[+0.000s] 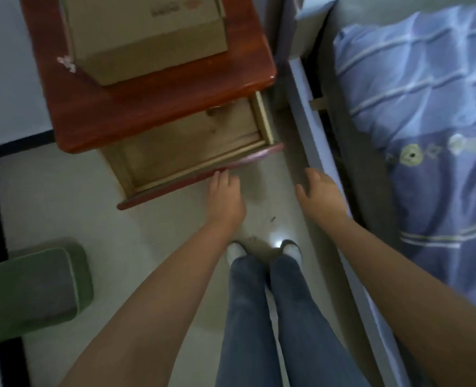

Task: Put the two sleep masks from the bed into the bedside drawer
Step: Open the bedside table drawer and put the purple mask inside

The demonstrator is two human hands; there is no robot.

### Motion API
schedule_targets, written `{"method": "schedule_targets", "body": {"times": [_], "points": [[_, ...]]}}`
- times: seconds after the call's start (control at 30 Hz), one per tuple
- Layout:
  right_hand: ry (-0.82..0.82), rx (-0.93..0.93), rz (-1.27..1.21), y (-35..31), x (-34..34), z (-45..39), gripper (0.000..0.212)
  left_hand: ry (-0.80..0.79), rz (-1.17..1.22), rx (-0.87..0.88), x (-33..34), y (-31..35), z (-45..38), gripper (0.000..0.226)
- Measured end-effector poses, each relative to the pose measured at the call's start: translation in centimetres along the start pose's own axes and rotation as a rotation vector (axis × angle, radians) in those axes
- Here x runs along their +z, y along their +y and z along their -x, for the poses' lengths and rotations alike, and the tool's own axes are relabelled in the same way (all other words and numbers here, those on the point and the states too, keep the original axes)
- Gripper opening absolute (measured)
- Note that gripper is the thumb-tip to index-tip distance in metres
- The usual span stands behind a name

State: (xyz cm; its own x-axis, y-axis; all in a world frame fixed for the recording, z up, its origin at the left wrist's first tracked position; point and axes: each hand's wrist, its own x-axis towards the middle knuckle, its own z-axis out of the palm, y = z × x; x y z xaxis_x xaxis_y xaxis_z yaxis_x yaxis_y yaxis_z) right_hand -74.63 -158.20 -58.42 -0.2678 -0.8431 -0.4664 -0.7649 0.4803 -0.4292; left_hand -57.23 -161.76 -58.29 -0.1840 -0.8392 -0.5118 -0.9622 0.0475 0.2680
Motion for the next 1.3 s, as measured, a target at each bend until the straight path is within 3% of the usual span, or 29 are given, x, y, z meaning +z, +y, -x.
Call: {"method": "schedule_targets", "body": {"times": [0.13, 0.33, 0.43, 0.5, 0.6, 0.7, 0.93, 1.07, 1.17, 1.3], "points": [[0.163, 0.077, 0.122, 10.0, -5.5, 4.6, 0.044, 0.008, -0.227, 0.415, 2.8, 12.0, 0.9, 0.047], [0.475, 0.309, -0.005, 27.8, -11.4, 17.0, 0.039, 0.057, -0.191, 0.911, 12.9, 30.9, 9.6, 0.047], [0.446, 0.603, 0.029, 36.4, -12.1, 23.6, 0.045, -0.189, -0.226, 0.906, 18.4, 35.8, 13.7, 0.059], [0.353, 0.752, 0.021, 40.6, -11.6, 26.7, 0.056, -0.259, -0.371, 0.889, 21.4, 37.2, 15.1, 0.063], [0.246, 0.788, -0.142, 44.6, -10.6, 28.1, 0.073, -0.330, -0.507, 0.831, 24.2, 37.1, 15.4, 0.067], [0.260, 0.763, -0.250, 46.5, -10.0, 27.1, 0.078, -0.364, -0.582, 0.812, 24.9, 36.2, 14.8, 0.067], [0.321, 0.804, -0.031, 44.2, -10.5, 24.6, 0.047, -0.234, -0.440, 0.782, 22.0, 34.0, 13.9, 0.062], [0.451, 0.417, 0.088, 35.0, -11.5, 19.9, 0.038, -0.053, -0.220, 0.676, 16.6, 29.4, 11.9, 0.056], [0.495, 0.065, 0.141, 23.8, -10.9, 14.9, 0.032, 0.066, -0.149, 0.468, 11.4, 23.2, 9.5, 0.055], [0.347, -0.233, 0.192, 8.6, -8.5, 8.9, 0.033, 0.196, -0.131, 0.195, 4.4, 11.1, 5.7, 0.059]]}}
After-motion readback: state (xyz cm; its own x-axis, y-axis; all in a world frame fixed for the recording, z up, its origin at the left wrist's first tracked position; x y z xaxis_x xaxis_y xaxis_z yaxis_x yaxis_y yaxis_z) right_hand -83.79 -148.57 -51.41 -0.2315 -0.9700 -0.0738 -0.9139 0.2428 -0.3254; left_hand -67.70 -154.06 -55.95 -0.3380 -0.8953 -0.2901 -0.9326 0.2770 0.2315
